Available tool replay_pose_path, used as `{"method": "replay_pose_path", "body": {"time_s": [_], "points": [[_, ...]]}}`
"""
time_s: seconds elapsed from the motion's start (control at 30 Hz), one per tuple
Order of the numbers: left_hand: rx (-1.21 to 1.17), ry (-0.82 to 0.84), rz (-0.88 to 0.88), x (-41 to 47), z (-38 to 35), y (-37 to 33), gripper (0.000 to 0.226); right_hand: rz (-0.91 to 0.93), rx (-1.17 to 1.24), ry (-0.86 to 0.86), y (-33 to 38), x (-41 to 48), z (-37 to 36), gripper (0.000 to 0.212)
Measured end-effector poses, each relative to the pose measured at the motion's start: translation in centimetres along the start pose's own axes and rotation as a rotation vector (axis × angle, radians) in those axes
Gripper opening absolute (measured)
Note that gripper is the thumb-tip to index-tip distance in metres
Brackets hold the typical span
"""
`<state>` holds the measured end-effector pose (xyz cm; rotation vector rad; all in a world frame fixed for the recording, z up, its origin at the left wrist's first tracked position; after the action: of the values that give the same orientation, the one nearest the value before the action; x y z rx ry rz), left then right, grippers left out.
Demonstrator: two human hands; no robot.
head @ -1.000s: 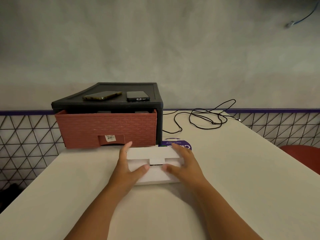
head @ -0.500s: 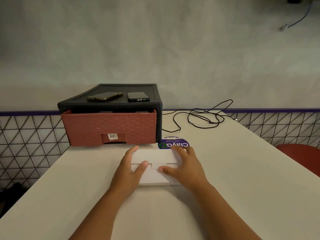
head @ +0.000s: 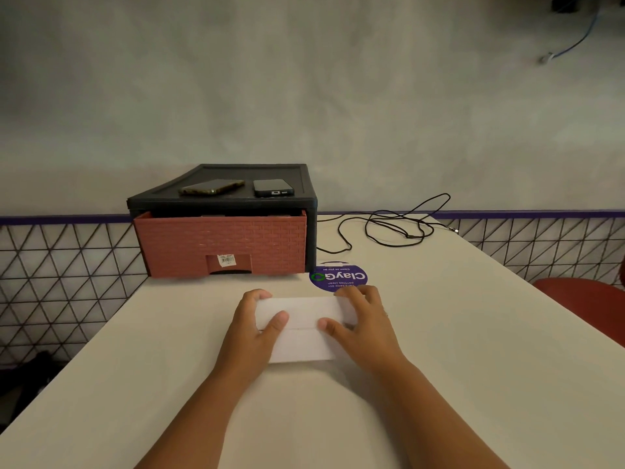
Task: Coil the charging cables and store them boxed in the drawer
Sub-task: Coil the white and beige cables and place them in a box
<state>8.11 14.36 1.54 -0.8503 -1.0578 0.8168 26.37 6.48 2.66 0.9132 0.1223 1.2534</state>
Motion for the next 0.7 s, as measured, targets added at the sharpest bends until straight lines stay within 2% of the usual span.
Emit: {"method": "replay_pose_path", "body": {"time_s": [0.1, 0.37, 0.47, 0.53, 0.6, 0.7], "points": [[0.02, -0.018, -0.048, -0.6, 0.2, -0.6, 0.033, -0.001, 0.097, 0.0, 0.1, -0.5, 0.0, 0.037], [0.127, -0.008, -0.112, -3.3, 0.6, -2.3, 0.037, -0.092, 0.341, 0.01, 0.2, -3.3, 1.3, 0.039], [0.165, 0.03, -0.129, -4.4, 0.4, -3.1, 0.068, -0.2, 0.476, 0.049, -0.9, -4.7, 1.5, 0.068], [0.168, 0.054, -0.133, -5.0, 0.2, -3.2, 0.076, -0.26, 0.576, 0.069, -1.6, -5.5, 1.6, 0.079], [0.088, 0.049, -0.091, -5.4, 0.2, -3.3, 0.064, -0.258, 0.641, 0.073, -1.7, -6.2, 1.8, 0.073], [-0.244, -0.024, 0.1, -5.9, 0.4, -3.0, 0.042, -0.192, 0.655, 0.105, -1.0, -7.4, 2.3, 0.06]]}}
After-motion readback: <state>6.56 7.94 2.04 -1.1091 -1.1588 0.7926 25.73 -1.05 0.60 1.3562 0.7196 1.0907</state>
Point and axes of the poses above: each hand's wrist, its own x-axis towards the middle knuckle, its own z-axis out of the back of the hand, y = z × x, the point moved 9 cm from there along x, towards the middle knuckle, and after that the axes turned 8 degrees about -x, right-handed, at the moved point
